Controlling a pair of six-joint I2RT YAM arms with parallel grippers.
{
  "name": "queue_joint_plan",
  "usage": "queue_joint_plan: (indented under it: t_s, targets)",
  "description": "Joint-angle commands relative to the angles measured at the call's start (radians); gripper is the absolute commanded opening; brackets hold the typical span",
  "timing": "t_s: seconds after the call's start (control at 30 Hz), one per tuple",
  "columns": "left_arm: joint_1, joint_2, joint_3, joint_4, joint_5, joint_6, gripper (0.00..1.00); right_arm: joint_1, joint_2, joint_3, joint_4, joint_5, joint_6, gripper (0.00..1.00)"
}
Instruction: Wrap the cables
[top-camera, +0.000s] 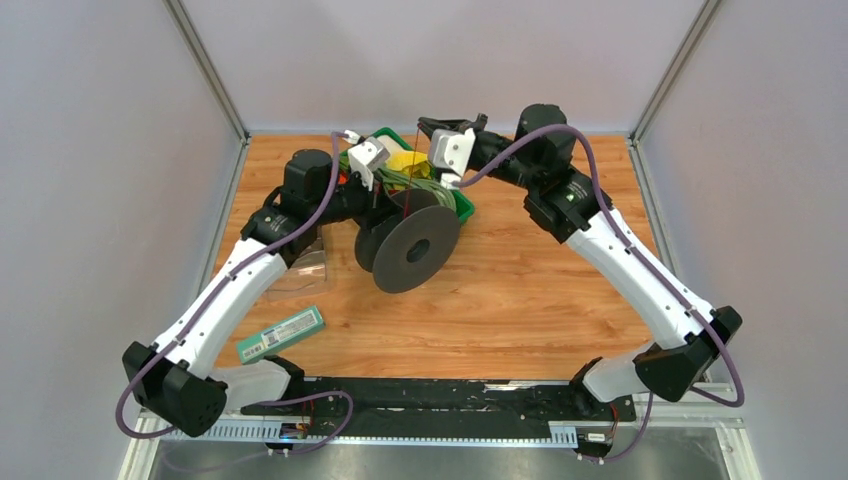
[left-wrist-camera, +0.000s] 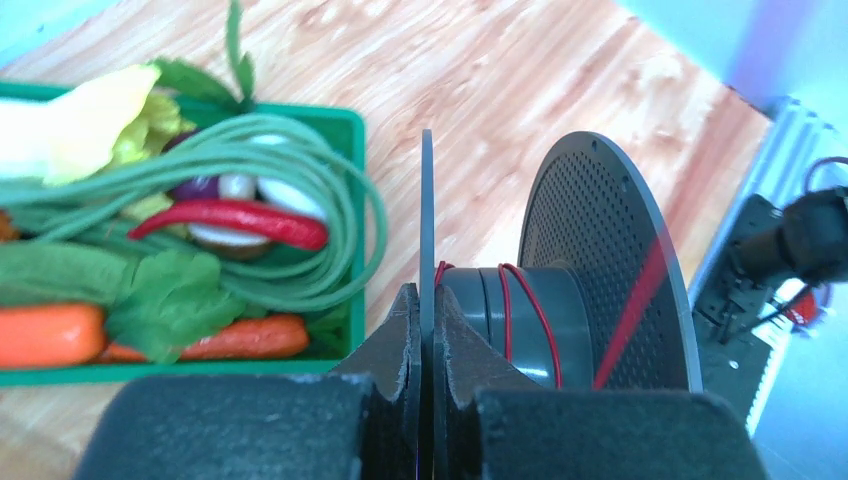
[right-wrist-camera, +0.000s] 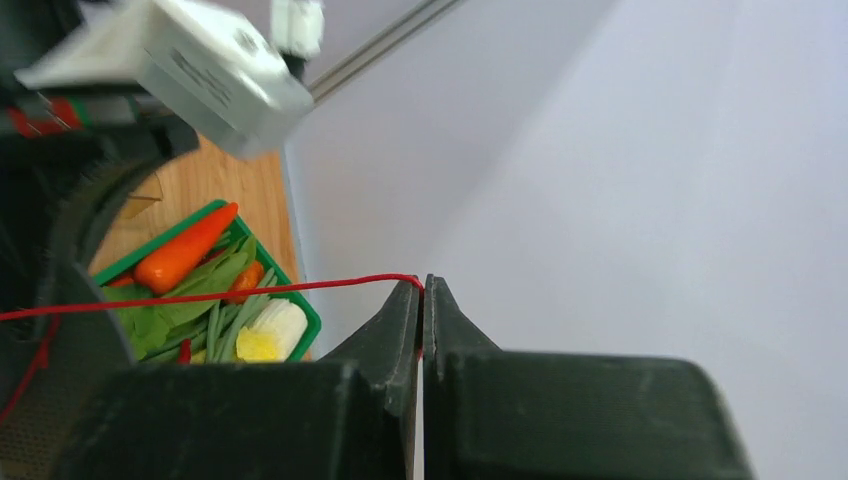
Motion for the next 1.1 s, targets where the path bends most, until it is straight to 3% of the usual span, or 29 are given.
queue_joint_plan:
  t_s: [0.0,0.07,0.3,0.57,0.7,0.87,1.07]
  targets:
    - [-0.001,-0.079,-0.002,0.08,0.225,0.058,0.0,-0.087,0.037,0.107,0.07,-0.033,0.062,0.0]
    - [0.008,-0.101,-0.005,0.099,0.265,0.033,0.0,-0.13,0.055,0.132,0.069,-0.037,0.083,0.0]
    - [0.082,-0.122,0.007,0.32,0.434,-0.32,0.0,-0.288,0.094,0.135,0.061,-0.074,0.18,0.0]
    - [0.22,-0.03,0.01,0.788,0.347,-0.901,0.0,-0.389,0.045,-0.021,0.058,-0.074,0.276,0.0]
    - [0.252,0.013,0.057,0.876,0.279,-1.073,0.0,-0.399,0.011,-0.13,0.052,-0.088,0.341,0.0]
    - [0.288,0.022,0.137,0.729,0.093,-1.132,0.0,-0.393,-0.057,-0.25,0.081,-0.103,0.451,0.0]
    - [0.289,0.048,0.324,0.255,-0.221,-1.175,0.0,-0.308,-0.144,-0.33,0.098,-0.068,0.555,0.0]
